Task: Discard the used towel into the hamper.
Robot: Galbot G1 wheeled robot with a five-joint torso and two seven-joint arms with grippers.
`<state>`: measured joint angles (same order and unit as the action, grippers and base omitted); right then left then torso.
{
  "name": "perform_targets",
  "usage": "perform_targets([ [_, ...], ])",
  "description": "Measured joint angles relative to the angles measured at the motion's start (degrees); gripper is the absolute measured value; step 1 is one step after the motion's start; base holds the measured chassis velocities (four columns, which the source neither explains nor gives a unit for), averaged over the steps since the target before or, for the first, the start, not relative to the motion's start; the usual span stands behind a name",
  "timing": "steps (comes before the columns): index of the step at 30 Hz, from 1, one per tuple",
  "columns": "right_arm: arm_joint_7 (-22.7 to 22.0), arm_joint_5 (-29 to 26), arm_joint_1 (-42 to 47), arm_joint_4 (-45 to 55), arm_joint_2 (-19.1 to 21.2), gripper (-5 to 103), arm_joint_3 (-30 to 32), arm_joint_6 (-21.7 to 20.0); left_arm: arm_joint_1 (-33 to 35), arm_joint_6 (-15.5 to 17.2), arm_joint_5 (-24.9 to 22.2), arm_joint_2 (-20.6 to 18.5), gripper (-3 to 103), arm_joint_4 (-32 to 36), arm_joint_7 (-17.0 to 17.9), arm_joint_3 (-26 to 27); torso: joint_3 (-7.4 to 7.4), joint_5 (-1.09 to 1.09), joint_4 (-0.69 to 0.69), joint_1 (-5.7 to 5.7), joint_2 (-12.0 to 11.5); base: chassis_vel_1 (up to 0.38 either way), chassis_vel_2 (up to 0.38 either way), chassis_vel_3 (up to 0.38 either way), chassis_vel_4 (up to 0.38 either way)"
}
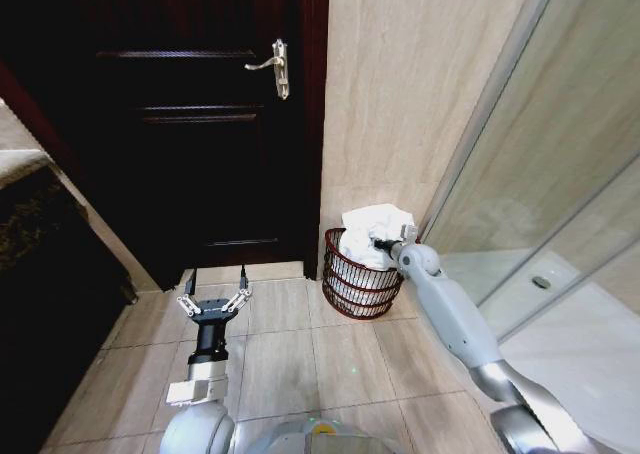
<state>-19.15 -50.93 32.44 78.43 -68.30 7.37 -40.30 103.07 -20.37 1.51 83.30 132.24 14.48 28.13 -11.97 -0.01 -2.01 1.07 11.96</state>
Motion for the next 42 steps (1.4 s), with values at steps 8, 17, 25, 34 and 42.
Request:
perform_targets([
  [8,0.8,-0.4,0.4,-4.3,-2.0,21,0.1,0.1,0.7,-0.4,1.2,0.7,100,-0.3,0.0,-0.7,-0.06,0.0,0.0,0.04,0.1,0.0,0.0,0.0,0.0],
  [17,0.4,-2.1,-0.3,-8.2,-4.6,21,1.2,0.4,1.3,-0.3,1.7,0.8,100,-0.8,-0.2,-0.8,-0.11,0.01,0.0,0.06,0.1,0.0,0.0,0.0,0.0],
  [25,7.2,6.6,2.6,-2.3,-2.8,31,1.8,5.9,1.1,-0.1,0.9,0.2,100,-0.1,-0.2,-0.1,-0.14,0.02,0.0,0.08,0.2,0.0,0.0,0.0,0.0],
  [34,9.8,15.8,13.8,13.4,-1.0,64,6.2,14.4,0.4,-0.1,0.0,-0.5,100,-0.2,-0.1,-0.2,-0.15,0.02,0.01,0.08,0.2,0.0,0.0,0.0,0.0],
  [42,11.4,24.8,22.9,23.2,-0.3,90,11.5,22.6,0.2,-0.4,-0.1,-0.7,100,-0.5,0.0,-0.6,-0.16,0.01,0.02,0.08,0.2,0.0,0.0,0.0,0.0],
])
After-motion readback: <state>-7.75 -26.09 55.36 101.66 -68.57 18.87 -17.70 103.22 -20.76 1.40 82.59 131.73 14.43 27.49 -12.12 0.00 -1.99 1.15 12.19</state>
